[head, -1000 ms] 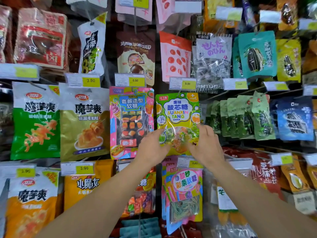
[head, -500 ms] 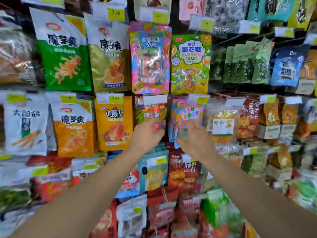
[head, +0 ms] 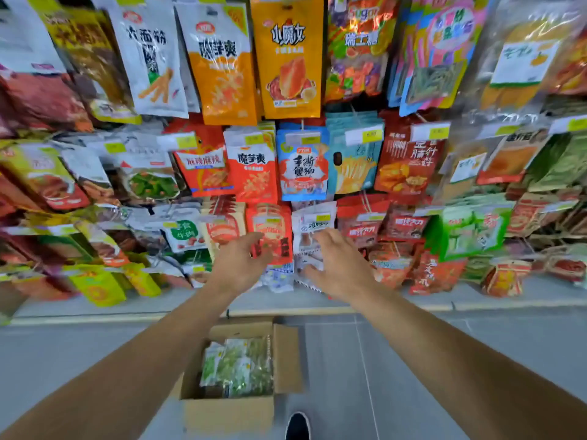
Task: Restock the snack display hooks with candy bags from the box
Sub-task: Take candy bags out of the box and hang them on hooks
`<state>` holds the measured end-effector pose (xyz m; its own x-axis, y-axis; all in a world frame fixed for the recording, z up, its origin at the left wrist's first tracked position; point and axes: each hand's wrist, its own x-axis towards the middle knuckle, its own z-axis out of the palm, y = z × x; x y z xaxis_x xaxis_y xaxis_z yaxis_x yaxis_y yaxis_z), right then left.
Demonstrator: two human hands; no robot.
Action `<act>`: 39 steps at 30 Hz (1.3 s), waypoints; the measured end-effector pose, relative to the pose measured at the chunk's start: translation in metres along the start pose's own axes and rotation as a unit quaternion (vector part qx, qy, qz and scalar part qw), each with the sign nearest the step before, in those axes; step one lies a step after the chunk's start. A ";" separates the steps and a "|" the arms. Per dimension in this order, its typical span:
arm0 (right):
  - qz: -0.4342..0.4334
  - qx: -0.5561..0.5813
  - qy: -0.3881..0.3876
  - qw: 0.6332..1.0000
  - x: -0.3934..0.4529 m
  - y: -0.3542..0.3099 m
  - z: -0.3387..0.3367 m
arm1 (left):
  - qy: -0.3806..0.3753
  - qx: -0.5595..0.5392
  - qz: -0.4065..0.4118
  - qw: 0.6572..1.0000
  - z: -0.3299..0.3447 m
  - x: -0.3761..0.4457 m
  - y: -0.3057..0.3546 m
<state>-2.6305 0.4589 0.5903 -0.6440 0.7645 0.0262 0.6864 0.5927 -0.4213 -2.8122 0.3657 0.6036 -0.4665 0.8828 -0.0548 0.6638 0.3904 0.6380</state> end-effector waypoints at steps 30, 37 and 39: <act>0.266 0.113 -0.330 0.899 0.073 -0.162 0.485 | -0.105 -0.167 -0.408 0.891 0.060 0.018 -0.537; 0.284 0.110 -0.382 0.872 0.100 -0.097 0.627 | -0.154 -0.183 -0.471 0.849 0.198 0.036 -0.632; 0.288 0.110 -0.385 0.870 0.105 -0.076 0.663 | -0.149 -0.201 -0.484 0.838 0.232 0.045 -0.654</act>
<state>-2.9742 0.3259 0.0237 -0.3088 0.4727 -0.8253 0.9431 0.0399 -0.3300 -3.1323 0.2108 0.0058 -0.4666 0.2523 -0.8477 -0.2206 0.8950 0.3878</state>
